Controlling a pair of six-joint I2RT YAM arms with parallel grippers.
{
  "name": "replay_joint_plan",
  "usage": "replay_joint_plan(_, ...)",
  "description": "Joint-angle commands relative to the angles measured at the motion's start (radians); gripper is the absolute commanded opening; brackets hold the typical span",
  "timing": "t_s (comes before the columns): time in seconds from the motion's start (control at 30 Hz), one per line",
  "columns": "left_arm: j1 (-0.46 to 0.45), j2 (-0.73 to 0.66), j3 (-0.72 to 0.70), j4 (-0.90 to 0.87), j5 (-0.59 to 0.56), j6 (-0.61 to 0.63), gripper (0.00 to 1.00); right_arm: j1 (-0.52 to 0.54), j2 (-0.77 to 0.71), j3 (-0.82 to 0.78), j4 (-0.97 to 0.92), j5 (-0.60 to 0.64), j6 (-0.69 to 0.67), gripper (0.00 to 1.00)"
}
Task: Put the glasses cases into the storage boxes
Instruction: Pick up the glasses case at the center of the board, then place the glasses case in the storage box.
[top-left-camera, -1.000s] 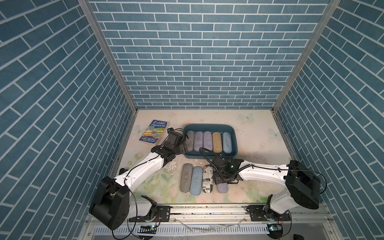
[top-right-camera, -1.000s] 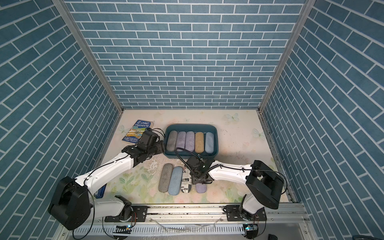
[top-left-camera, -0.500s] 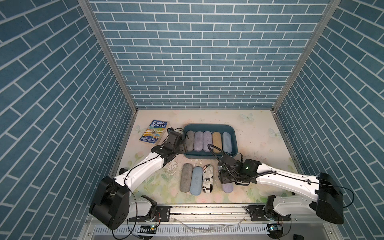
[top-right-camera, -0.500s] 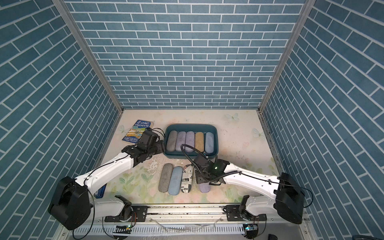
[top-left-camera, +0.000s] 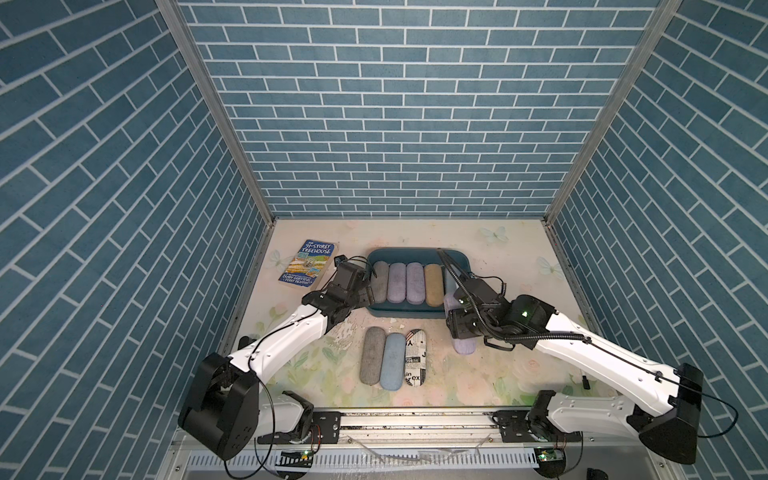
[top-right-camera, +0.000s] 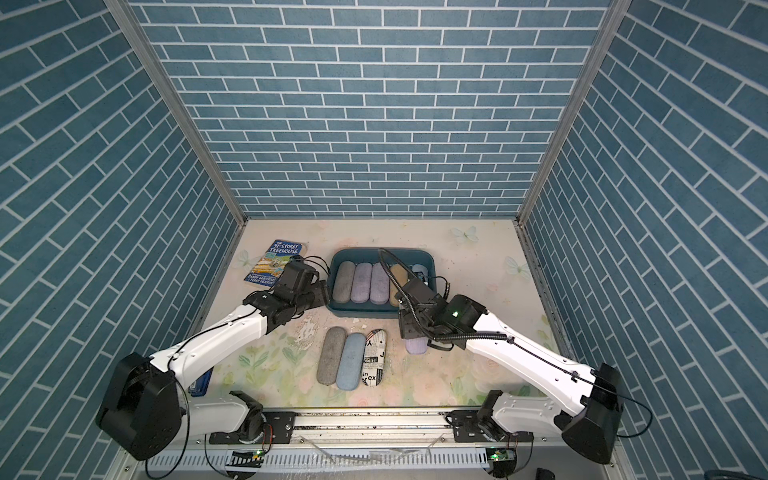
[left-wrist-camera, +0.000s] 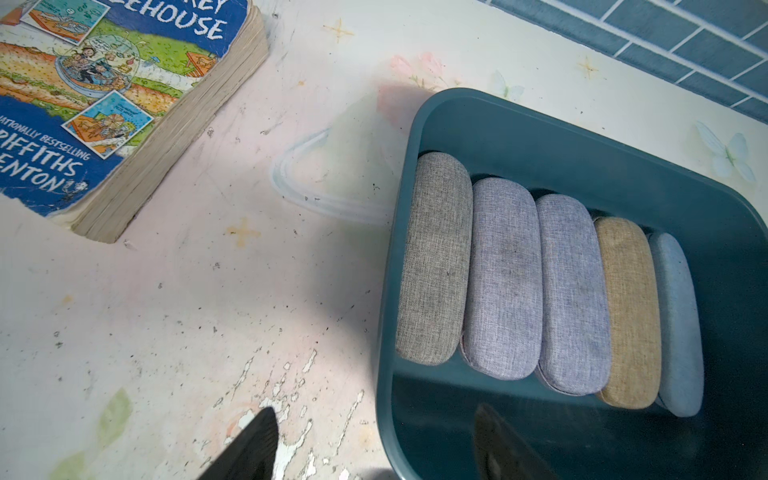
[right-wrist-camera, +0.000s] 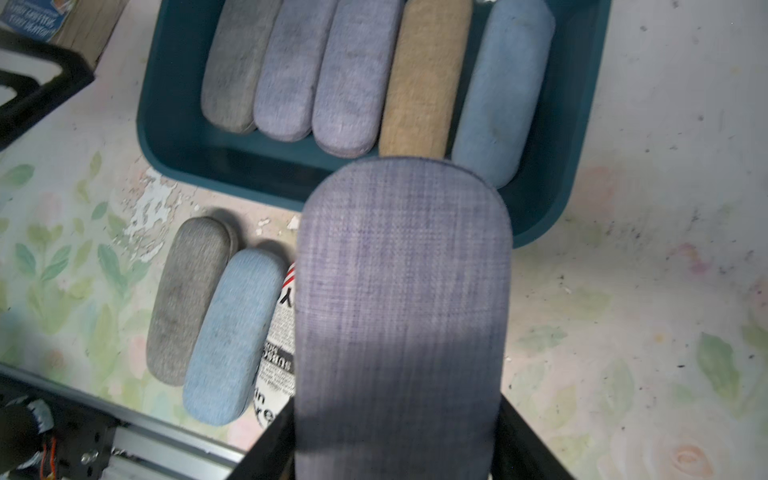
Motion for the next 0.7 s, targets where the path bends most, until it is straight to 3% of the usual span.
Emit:
replay_joint_plan(0.0, 0.008, -0.003, 0.001, 0.001, -0.011, 0.011, 0.75, -0.062, 0.047, 0.039, 0.038, 0.019, -0.106, 0.52)
replay_joint_plan(0.27, 0.012, 0.005, 0.001, 0.009, -0.008, 0.010, 0.76, -0.214, 0.244, 0.135, 0.148, -0.012, -0.213, 0.52)
replay_joint_plan(0.67, 0.027, 0.019, -0.003, 0.018, 0.005, 0.011, 0.76, -0.297, 0.524, 0.291, 0.208, -0.047, -0.253, 0.52)
